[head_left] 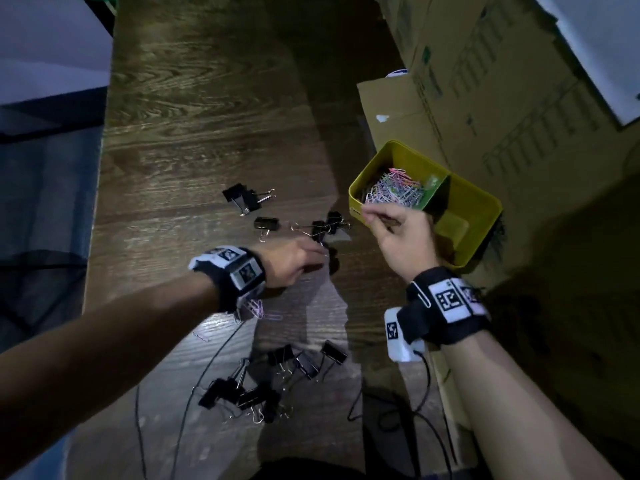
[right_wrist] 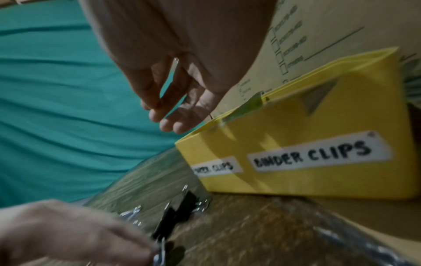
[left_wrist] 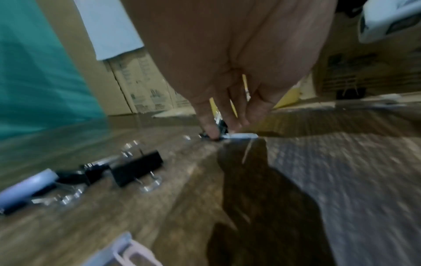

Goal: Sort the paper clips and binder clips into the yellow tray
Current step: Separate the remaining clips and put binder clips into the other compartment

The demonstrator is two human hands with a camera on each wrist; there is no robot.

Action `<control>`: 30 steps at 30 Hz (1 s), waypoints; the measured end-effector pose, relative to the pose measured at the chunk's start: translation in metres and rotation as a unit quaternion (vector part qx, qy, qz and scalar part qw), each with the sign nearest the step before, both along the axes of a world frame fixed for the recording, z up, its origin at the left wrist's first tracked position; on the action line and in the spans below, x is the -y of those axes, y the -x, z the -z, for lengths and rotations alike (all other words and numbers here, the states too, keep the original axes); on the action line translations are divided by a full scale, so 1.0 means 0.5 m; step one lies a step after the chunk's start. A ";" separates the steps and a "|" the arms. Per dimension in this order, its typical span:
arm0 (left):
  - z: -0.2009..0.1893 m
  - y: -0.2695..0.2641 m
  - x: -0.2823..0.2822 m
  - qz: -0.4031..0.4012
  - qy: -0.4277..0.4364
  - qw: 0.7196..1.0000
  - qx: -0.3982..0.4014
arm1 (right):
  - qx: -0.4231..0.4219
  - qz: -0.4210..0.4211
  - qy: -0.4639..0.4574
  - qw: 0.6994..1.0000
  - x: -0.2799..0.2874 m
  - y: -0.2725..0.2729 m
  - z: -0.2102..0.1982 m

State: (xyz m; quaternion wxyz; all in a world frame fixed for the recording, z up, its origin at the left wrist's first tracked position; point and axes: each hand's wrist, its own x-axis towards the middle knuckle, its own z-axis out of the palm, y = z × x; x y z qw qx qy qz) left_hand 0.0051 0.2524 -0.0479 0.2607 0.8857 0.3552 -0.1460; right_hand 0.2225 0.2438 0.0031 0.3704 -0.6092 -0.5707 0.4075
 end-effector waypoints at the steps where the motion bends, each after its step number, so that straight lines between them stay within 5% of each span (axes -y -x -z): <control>1: 0.014 -0.007 0.015 0.014 -0.023 0.999 -0.019 | 0.009 -0.018 -0.005 1.000 0.010 0.013 0.000; 8: 0.028 0.012 0.108 0.005 -0.076 0.995 -0.066 | 0.140 -0.161 0.068 0.975 0.079 0.076 0.050; 15: 0.051 0.174 0.152 -0.155 -0.082 0.982 0.073 | 0.295 -0.319 0.190 0.880 0.151 0.189 0.106; 19: 0.031 0.196 0.105 -0.278 -0.062 0.957 -0.062 | 0.321 -0.313 0.185 0.875 0.172 0.258 0.121; 25: 0.057 0.192 0.160 -0.229 -0.019 0.973 -0.017 | 0.360 -0.323 0.133 0.865 0.173 0.308 0.133; 30: 0.052 0.213 0.202 -0.188 -0.059 0.978 -0.062 | 0.337 -0.328 0.113 0.875 0.176 0.314 0.136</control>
